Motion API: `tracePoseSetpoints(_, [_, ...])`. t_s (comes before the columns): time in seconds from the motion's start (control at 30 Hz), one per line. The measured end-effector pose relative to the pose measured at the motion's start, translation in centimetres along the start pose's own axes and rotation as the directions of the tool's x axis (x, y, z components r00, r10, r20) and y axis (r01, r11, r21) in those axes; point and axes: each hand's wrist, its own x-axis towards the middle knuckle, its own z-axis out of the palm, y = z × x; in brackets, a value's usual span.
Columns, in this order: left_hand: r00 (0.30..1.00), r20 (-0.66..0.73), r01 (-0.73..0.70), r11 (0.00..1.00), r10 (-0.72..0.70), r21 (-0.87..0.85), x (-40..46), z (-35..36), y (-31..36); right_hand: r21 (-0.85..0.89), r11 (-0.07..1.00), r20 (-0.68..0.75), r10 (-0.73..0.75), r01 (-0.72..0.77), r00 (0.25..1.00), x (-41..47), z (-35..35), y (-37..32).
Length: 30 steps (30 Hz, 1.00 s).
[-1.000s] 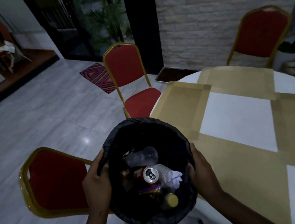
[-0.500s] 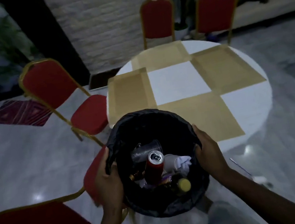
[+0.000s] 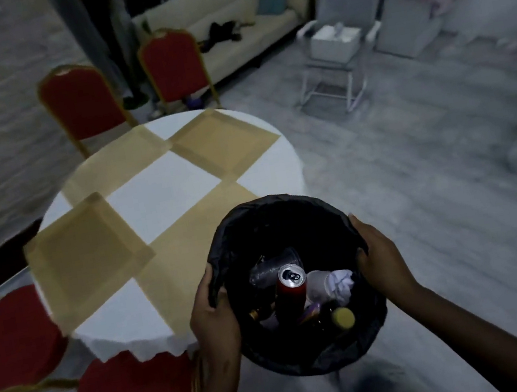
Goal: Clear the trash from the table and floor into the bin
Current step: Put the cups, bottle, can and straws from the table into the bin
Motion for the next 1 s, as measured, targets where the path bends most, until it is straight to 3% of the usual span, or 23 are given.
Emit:
tracePoseSetpoints(0.2, [0.981, 0.184, -0.062, 0.998, 0.060, 0.004, 0.2, 8.3, -1.7, -0.048, 0.987, -0.129, 0.145, -0.152, 0.981, -2.1, -4.4, 5.3])
tracePoseSetpoints(0.37, [0.966, 0.257, -0.041, 0.998, 0.028, 0.047, -1.2, 13.8, -5.3, -0.082, 0.967, -0.137, 0.230, -0.242, 0.964, -3.0, -5.1, 10.9])
tracePoseSetpoints(0.57, [0.971, 0.222, 0.065, 0.991, -0.089, 0.114, -2.1, 17.9, -12.3, -0.067, 0.941, 0.008, 0.334, -0.333, 0.943, -2.7, -2.6, 18.1])
tracePoseSetpoints(0.77, [0.972, 0.107, 0.200, 0.976, -0.209, 0.085, -2.7, 21.4, -19.9, -0.022, 0.945, 0.203, 0.324, -0.326, 0.924, -1.7, 2.7, 26.2])
tracePoseSetpoints(1.0, [0.954, 0.034, 0.293, 0.948, -0.299, 0.124, -2.4, 23.6, -31.0, -0.038, 0.928, 0.280, 0.366, -0.371, 0.887, -2.5, 10.9, 34.5])
